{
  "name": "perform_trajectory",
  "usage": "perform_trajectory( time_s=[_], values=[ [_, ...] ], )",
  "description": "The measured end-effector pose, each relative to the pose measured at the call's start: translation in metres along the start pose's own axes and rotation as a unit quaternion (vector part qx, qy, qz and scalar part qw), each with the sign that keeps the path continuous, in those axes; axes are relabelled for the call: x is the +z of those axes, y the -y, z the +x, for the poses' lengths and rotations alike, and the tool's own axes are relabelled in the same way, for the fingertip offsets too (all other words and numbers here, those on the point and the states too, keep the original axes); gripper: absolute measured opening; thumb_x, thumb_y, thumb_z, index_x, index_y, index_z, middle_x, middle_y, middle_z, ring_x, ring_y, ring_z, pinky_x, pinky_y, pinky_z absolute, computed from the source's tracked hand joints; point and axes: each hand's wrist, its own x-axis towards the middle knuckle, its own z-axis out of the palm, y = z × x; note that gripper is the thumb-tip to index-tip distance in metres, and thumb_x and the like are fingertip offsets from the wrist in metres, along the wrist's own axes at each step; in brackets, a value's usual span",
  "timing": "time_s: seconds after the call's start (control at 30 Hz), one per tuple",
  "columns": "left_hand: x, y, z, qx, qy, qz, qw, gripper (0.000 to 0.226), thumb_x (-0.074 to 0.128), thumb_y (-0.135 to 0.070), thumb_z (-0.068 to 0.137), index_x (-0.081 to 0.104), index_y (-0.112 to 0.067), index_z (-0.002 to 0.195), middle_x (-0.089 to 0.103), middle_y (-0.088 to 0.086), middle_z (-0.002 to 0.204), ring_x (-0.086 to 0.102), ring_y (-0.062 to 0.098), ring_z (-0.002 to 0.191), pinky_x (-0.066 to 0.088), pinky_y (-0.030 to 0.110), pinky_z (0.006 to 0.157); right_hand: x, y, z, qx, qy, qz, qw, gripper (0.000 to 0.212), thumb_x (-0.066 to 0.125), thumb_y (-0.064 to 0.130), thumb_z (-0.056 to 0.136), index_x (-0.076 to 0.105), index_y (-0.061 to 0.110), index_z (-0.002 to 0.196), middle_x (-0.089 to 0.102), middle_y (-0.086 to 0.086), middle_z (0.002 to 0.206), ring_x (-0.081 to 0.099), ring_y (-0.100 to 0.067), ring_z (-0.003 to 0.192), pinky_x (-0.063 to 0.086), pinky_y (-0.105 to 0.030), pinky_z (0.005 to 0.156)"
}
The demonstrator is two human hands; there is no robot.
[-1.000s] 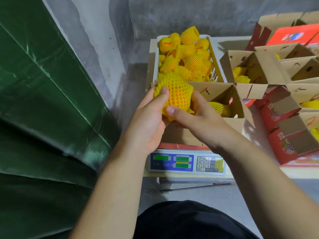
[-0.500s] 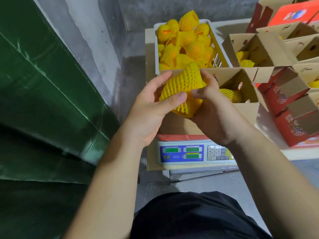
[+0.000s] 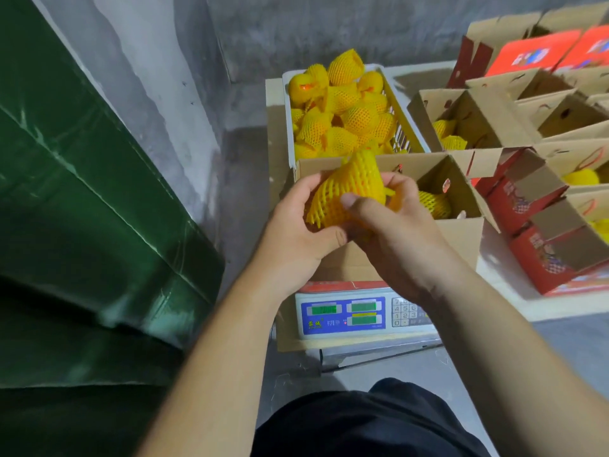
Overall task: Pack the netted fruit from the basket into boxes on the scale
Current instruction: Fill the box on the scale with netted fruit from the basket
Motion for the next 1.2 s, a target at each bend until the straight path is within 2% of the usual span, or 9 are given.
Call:
perform_trajectory(
  time_s=[0.2,0.37,0.5,0.63,0.8,0.87,0.93,1.07,1.2],
  values=[
    [0.003,-0.001,0.004,-0.026,0.024,0.015,0.999,0.065,0.082,-0.025,0.090,0.051,-0.039,0.145,0.067,-0.013,0.130,0.067,0.009,0.116,0.058,0.033,0.096,-0.002,0.001,-0.002,-0.027,0.020,-0.130,0.991,0.055,0.081,0.009,0.086,0.056,0.028,0.131,0.068,-0.006,0.119,0.068,-0.028,0.115,0.056,-0.055,0.100],
    [0.011,-0.003,0.009,-0.031,0.013,0.011,0.999,0.069,0.082,-0.018,0.087,0.047,-0.046,0.139,0.064,-0.018,0.126,0.066,0.003,0.110,0.058,0.020,0.082,-0.005,0.002,-0.001,-0.054,0.008,-0.139,0.989,0.046,0.079,0.017,0.089,0.059,0.038,0.125,0.073,0.010,0.107,0.070,-0.016,0.108,0.060,-0.043,0.096],
    [0.024,-0.004,0.021,-0.044,0.000,-0.012,0.999,0.084,0.083,-0.025,0.069,0.042,-0.044,0.140,0.061,-0.009,0.130,0.065,0.012,0.114,0.060,0.029,0.087,-0.011,0.006,0.004,-0.060,0.038,-0.181,0.981,0.046,0.072,0.022,0.095,0.054,0.045,0.130,0.068,0.024,0.108,0.066,-0.001,0.107,0.059,-0.027,0.091],
    [0.032,-0.006,0.042,-0.059,-0.024,-0.024,0.998,0.079,0.084,-0.020,0.078,0.045,-0.047,0.141,0.062,-0.010,0.132,0.064,0.007,0.113,0.058,0.016,0.075,-0.021,0.012,0.023,-0.065,0.028,-0.203,0.977,0.051,0.073,0.028,0.093,0.051,0.041,0.138,0.063,0.006,0.130,0.064,-0.010,0.119,0.054,-0.042,0.104],
    [0.045,-0.018,0.090,-0.101,-0.084,-0.035,0.991,0.078,0.079,-0.038,0.091,0.036,-0.046,0.155,0.055,-0.015,0.145,0.060,0.013,0.125,0.055,0.038,0.100,-0.051,0.027,0.069,-0.075,0.031,-0.203,0.976,0.060,0.075,0.050,0.089,0.051,0.040,0.142,0.067,0.027,0.118,0.067,0.000,0.111,0.057,-0.018,0.084],
    [0.048,-0.025,0.119,-0.103,-0.094,-0.035,0.990,0.079,0.077,-0.054,0.081,0.039,-0.050,0.150,0.058,-0.021,0.138,0.061,0.007,0.119,0.054,0.034,0.095,-0.064,0.041,0.096,-0.096,0.020,-0.226,0.969,0.053,0.070,0.053,0.091,0.055,0.039,0.139,0.070,0.023,0.113,0.069,0.000,0.103,0.054,-0.015,0.078],
    [0.046,-0.025,0.154,-0.109,-0.109,-0.015,0.988,0.084,0.073,-0.060,0.073,0.041,-0.049,0.149,0.060,-0.018,0.137,0.061,0.012,0.121,0.054,0.043,0.102,-0.078,0.055,0.132,-0.112,-0.010,-0.251,0.961,0.044,0.066,0.056,0.089,0.060,0.040,0.129,0.073,0.017,0.104,0.070,-0.004,0.094,0.054,-0.018,0.072],
    [0.038,-0.001,0.243,-0.122,-0.134,0.077,0.981,0.093,0.076,-0.056,0.074,0.037,-0.032,0.155,0.058,-0.001,0.142,0.059,0.024,0.127,0.050,0.050,0.108,-0.107,0.065,0.238,-0.089,-0.003,-0.390,0.917,0.037,0.067,0.043,0.094,0.060,0.031,0.128,0.070,0.005,0.112,0.070,-0.014,0.090,0.051,-0.028,0.070],
    [0.034,0.043,0.313,-0.258,0.039,0.246,0.933,0.098,0.070,-0.054,0.094,0.013,-0.023,0.167,0.034,0.010,0.167,0.038,0.033,0.150,0.037,0.044,0.120,-0.118,0.046,0.351,-0.052,0.018,-0.589,0.806,0.062,0.068,0.034,0.095,0.045,0.016,0.149,0.050,-0.015,0.147,0.055,-0.038,0.129,0.047,-0.042,0.100]
  ],
)
